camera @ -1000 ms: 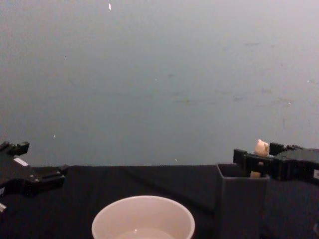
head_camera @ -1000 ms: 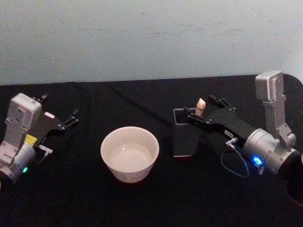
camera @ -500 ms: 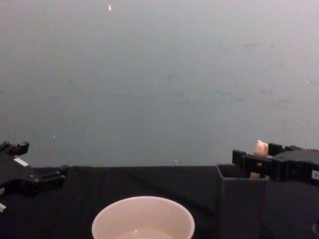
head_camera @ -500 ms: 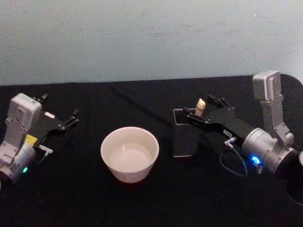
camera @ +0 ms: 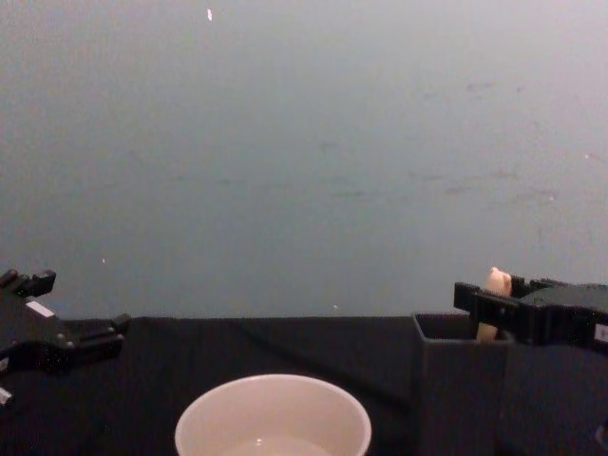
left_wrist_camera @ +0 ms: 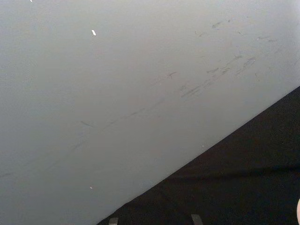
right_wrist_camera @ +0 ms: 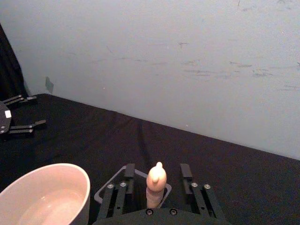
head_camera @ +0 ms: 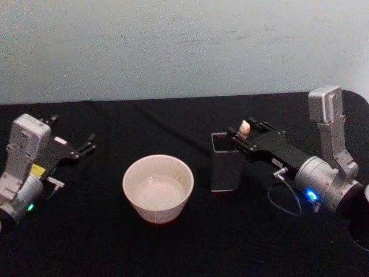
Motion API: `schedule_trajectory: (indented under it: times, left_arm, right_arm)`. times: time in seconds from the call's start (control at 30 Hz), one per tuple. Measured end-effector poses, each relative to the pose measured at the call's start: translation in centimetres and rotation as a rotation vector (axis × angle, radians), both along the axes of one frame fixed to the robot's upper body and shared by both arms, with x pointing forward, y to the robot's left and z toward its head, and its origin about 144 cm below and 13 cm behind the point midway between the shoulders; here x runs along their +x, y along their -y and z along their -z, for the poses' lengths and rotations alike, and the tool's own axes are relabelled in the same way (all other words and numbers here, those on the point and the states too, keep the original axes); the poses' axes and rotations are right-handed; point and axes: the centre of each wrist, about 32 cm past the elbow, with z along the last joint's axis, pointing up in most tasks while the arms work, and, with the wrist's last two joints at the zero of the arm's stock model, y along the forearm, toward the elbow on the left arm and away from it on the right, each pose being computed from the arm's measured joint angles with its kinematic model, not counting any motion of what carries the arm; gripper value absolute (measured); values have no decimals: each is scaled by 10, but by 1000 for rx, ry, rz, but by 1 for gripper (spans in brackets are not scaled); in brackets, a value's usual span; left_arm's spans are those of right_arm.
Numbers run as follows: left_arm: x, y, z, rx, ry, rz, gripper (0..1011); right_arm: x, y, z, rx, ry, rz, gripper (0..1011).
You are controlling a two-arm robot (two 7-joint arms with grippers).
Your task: Pick up the stirring spoon with one hand, stir inside the cup, then place it back in its original position.
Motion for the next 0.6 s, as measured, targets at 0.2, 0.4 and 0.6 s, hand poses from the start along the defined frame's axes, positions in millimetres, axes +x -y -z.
schedule_trajectory:
  times: [0.2,0.4,0.6]
  left_arm:
    - [0,0,0,0,0,0,1001]
    - [0,0,0,0,0,0,1001]
    - [0,0,0,0,0,0,1001]
  right_arm:
    - [0,0,0,0,0,0,446]
    - [0,0,0,1,0,0,243]
    - [0,0,0,3,1,-1,213]
